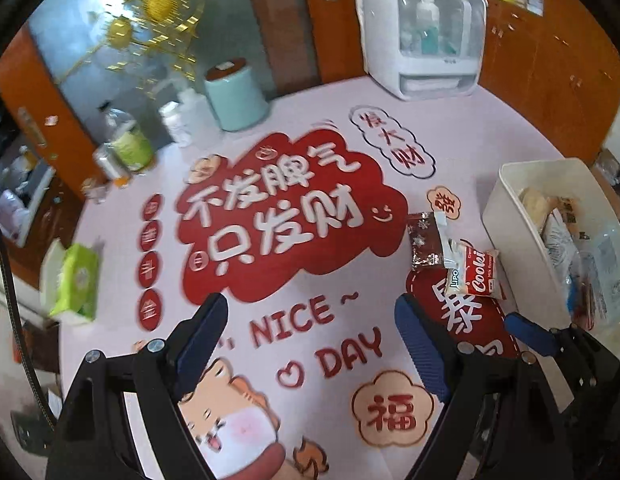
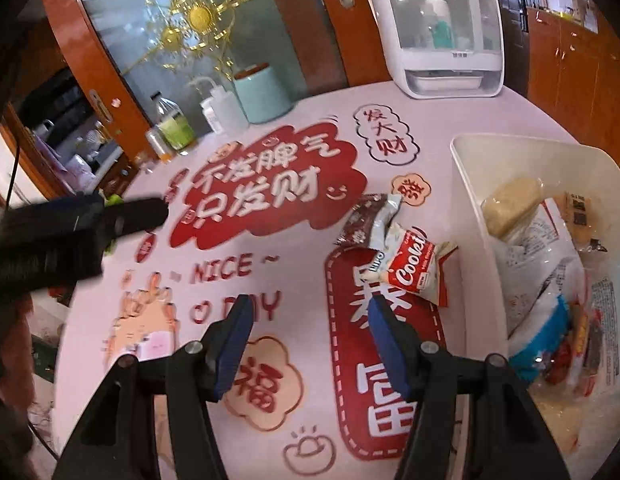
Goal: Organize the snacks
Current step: 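Move both open tools back to the brown and Cookies packets, then grasp the brown snowflake packet with the left tool while the right tool grasps the Cookies packet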
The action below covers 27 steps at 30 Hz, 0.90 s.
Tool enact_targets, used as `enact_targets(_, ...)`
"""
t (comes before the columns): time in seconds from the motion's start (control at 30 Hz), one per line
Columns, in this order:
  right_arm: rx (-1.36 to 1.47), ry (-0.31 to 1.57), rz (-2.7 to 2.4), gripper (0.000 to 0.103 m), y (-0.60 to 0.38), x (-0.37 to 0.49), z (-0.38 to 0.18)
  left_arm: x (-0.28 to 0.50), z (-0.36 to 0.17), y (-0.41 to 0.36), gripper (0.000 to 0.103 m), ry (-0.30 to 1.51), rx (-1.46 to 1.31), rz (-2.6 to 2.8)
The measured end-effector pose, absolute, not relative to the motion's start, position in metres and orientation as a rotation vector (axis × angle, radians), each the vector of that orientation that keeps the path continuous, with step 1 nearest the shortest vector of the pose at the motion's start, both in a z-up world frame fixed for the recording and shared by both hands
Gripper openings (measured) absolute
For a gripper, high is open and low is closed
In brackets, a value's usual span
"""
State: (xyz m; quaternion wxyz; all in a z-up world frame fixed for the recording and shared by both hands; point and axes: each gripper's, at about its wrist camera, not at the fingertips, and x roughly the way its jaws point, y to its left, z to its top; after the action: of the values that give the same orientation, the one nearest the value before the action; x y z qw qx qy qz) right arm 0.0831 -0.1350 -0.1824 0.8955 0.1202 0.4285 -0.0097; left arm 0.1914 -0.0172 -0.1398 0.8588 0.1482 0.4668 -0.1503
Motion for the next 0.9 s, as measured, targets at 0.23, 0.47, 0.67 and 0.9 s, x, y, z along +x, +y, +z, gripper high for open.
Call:
enact_targets(0.23, 0.221, 0.896, -0.138, 0.060, -0.142, 0.094, -0.206, 0.231, -0.185, -0.049, 0.085, 1.083, 0.352, -0.451)
enact_targets(0.47, 0.164, 0.883, -0.160, 0.059, -0.143, 0.100, -0.216, 0.248, -0.210, -0.083, 0.085, 1.133, 0.387, -0.542)
enact_targets(0.67, 0.108, 0.864, -0.157, 0.057, -0.143, 0.106, -0.216, 0.263, -0.227, -0.105, 0.085, 1.171, 0.367, -0.566)
enact_targets(0.9, 0.057, 0.859, -0.206, 0.054, -0.157, 0.117, -0.219, 0.279, -0.244, -0.126, 0.085, 1.231, 0.323, -0.600)
